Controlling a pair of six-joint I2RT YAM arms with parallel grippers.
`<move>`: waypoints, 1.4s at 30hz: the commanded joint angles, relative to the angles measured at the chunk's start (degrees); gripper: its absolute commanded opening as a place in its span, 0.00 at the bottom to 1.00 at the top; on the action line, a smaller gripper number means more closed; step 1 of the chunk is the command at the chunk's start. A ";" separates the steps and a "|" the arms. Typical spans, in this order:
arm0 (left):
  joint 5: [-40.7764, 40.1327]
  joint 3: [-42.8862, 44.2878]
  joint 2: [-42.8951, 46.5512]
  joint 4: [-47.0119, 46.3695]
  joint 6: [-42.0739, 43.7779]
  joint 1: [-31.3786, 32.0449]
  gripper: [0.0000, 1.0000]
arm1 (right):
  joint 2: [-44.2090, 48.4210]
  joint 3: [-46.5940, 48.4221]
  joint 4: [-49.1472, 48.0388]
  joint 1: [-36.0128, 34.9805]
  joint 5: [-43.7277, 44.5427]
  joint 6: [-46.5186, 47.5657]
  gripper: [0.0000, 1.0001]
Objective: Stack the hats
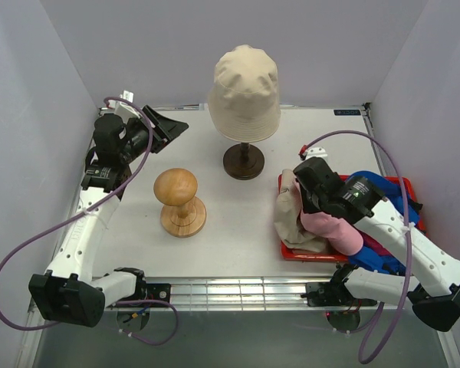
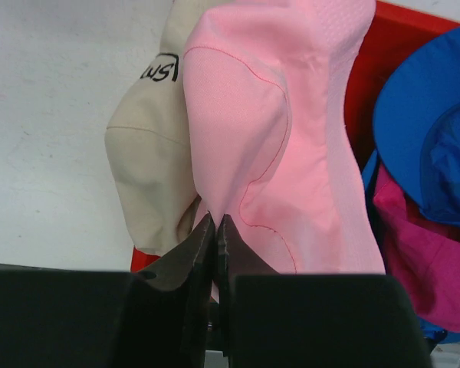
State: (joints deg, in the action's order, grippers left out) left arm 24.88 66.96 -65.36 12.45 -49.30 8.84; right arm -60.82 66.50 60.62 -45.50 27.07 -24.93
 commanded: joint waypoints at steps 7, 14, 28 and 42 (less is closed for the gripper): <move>-0.45 2.30 -0.82 0.21 0.78 0.83 0.61 | -0.62 20.48 8.45 -0.30 6.41 3.13 0.08; -0.10 3.35 -1.87 -0.05 0.43 1.18 0.59 | -4.65 36.56 12.15 -0.21 8.18 4.62 0.08; 2.36 9.50 -5.30 -2.07 -2.20 2.06 0.59 | -8.71 56.30 -16.72 -0.12 3.35 13.67 0.08; 6.23 14.43 -9.52 -18.49 -13.53 6.01 0.72 | -11.25 59.27 -48.84 -0.12 -9.48 19.93 0.08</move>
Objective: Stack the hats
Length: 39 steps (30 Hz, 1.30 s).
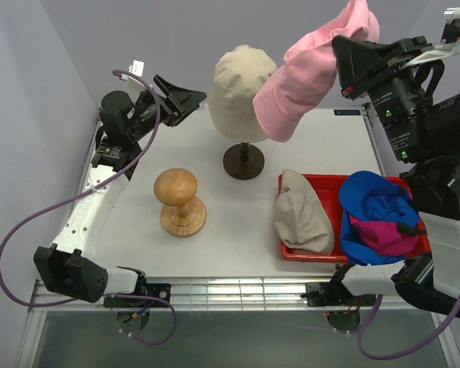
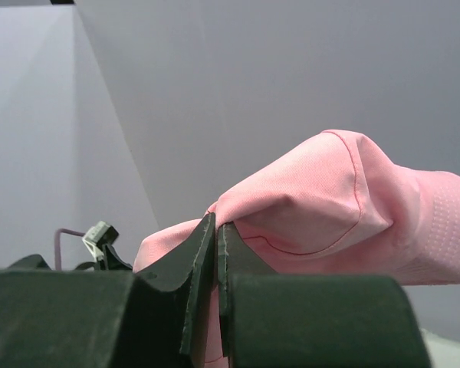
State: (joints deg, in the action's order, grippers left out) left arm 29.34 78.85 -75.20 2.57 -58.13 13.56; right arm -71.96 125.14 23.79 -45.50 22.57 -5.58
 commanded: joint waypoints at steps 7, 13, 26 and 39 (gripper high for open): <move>-1.30 4.73 -1.70 -18.73 -14.37 7.88 0.80 | -2.91 -0.16 -16.76 -0.12 -13.06 -3.20 0.08; -4.82 3.60 -1.79 -25.94 -22.98 12.54 0.80 | -5.55 1.95 -17.99 -0.03 -14.13 -5.57 0.08; -8.69 -4.49 4.79 -29.55 -31.43 14.65 0.81 | -8.28 1.95 -20.27 1.37 -15.54 -11.02 0.08; -7.46 -9.06 8.84 -29.29 -36.18 14.91 0.81 | -10.21 1.95 -20.54 6.99 -19.75 -16.47 0.08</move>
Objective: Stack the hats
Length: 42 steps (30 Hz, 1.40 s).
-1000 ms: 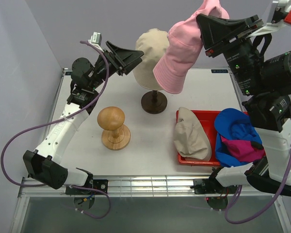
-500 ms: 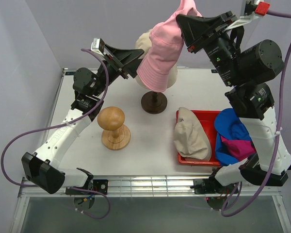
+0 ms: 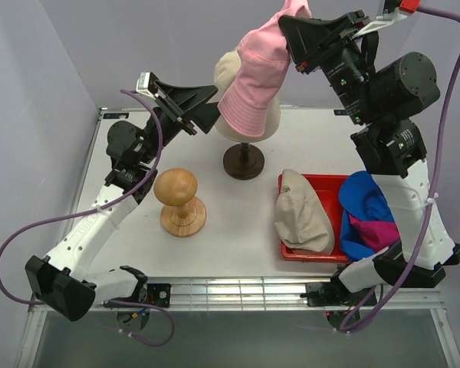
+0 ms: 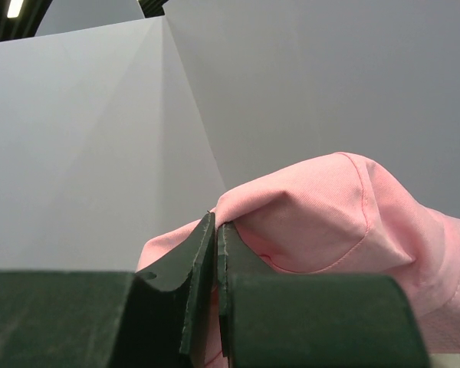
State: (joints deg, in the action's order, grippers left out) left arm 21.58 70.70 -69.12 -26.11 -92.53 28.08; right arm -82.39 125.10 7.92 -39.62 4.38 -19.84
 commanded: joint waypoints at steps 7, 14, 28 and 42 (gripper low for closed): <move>1.35 -0.82 2.68 -0.52 -2.65 0.66 0.81 | -0.84 1.46 -5.37 3.23 -3.77 -4.68 0.08; 1.97 0.05 1.54 -0.87 -3.44 0.93 0.82 | -1.72 1.55 -5.73 4.02 -3.77 -5.30 0.08; 3.02 7.26 -4.70 -2.11 1.38 0.93 0.59 | -0.76 -1.08 -3.53 5.86 -6.40 -5.65 0.08; 11.02 26.50 -18.59 1.94 14.66 0.75 0.00 | 3.29 -5.83 4.20 6.31 0.26 1.29 0.08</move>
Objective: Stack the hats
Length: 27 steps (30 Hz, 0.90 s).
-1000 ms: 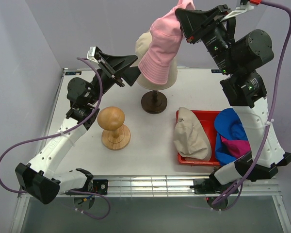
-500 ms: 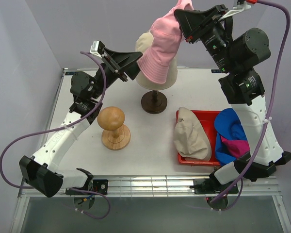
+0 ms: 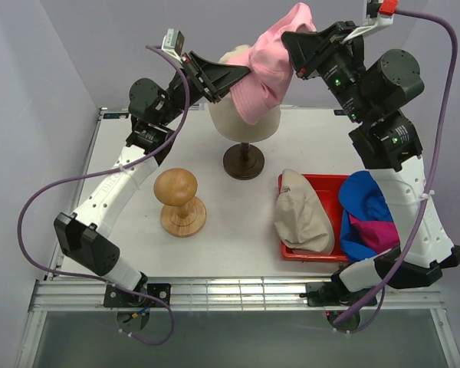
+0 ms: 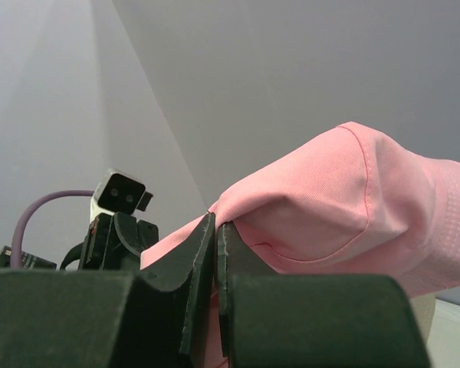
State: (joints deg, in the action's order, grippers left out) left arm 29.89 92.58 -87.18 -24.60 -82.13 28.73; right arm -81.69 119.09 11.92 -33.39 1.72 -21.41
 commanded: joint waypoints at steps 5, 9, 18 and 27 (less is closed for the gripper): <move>5.35 10.42 -4.31 1.83 8.90 0.10 0.00 | 3.20 -0.26 1.61 0.08 5.58 5.76 0.08; 6.93 15.35 -7.20 4.12 13.92 0.01 0.00 | 2.42 0.18 2.58 0.08 7.68 7.08 0.08; 2.64 16.59 -9.15 5.26 16.55 -1.22 0.00 | -2.06 4.48 3.29 0.08 10.68 8.84 0.08; 1.05 17.47 -10.12 4.39 20.78 -7.27 0.00 | -5.58 4.49 0.56 0.08 11.82 8.93 0.13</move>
State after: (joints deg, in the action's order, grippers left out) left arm 32.75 107.85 -97.21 -18.52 -63.57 24.01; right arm -87.05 121.82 16.10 -33.39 12.12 -13.47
